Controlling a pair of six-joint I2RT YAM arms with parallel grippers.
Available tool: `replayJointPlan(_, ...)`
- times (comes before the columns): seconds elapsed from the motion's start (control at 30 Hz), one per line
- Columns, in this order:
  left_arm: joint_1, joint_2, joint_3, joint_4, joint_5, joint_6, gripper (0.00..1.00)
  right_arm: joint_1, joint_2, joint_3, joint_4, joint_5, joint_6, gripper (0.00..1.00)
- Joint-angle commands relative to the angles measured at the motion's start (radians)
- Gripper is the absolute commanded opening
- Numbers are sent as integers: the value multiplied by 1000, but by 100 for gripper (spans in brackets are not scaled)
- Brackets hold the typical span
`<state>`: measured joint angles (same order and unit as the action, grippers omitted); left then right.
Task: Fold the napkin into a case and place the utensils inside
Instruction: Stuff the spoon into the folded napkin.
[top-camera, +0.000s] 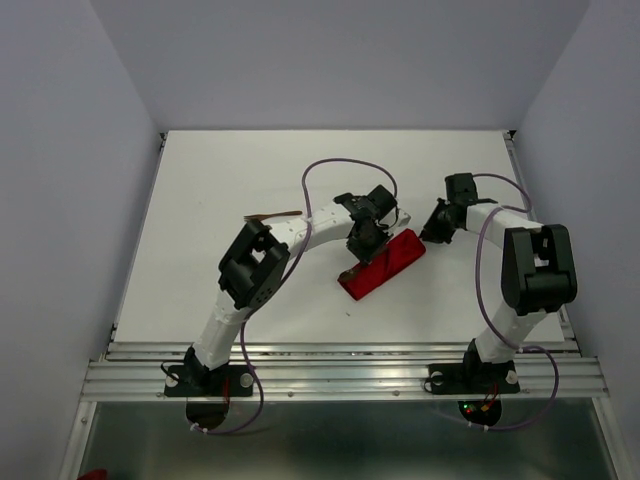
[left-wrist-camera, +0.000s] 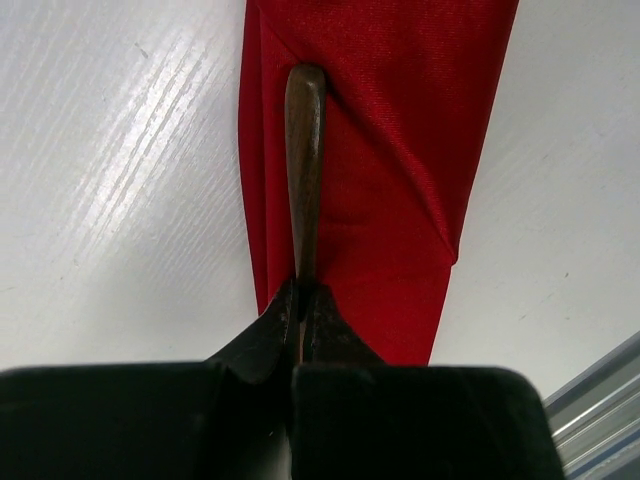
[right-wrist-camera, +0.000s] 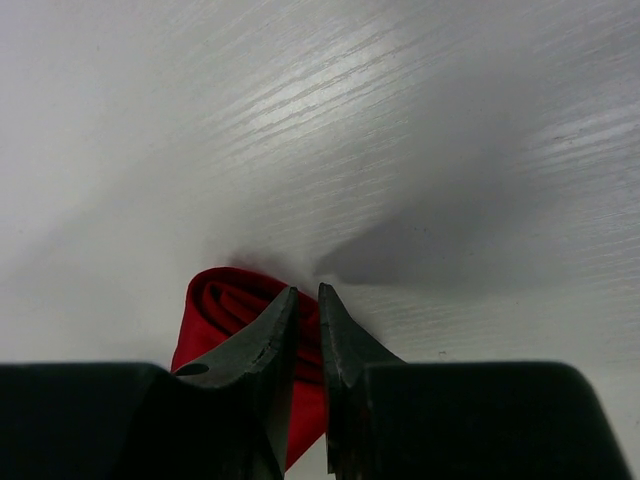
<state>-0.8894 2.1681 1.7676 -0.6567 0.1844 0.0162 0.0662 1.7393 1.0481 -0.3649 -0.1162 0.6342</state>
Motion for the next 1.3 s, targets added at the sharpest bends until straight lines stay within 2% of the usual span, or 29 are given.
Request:
replayJointPlan(0.0,-5,-4,61,-40,15,62,0,6,25,33,26,-31,-18,20)
replayJointPlan(0.33,-5,4,59,-44,23,87,0,15,45,49,4,-16,-18,21)
replayJointPlan(0.87,-3,-80,-111,17,-13,74,0,15,60,67,-16,9,-27,21)
replayJointPlan(1.27,-3,10,36,5,23,61,0,26,68,61,-12,-42,-48,22)
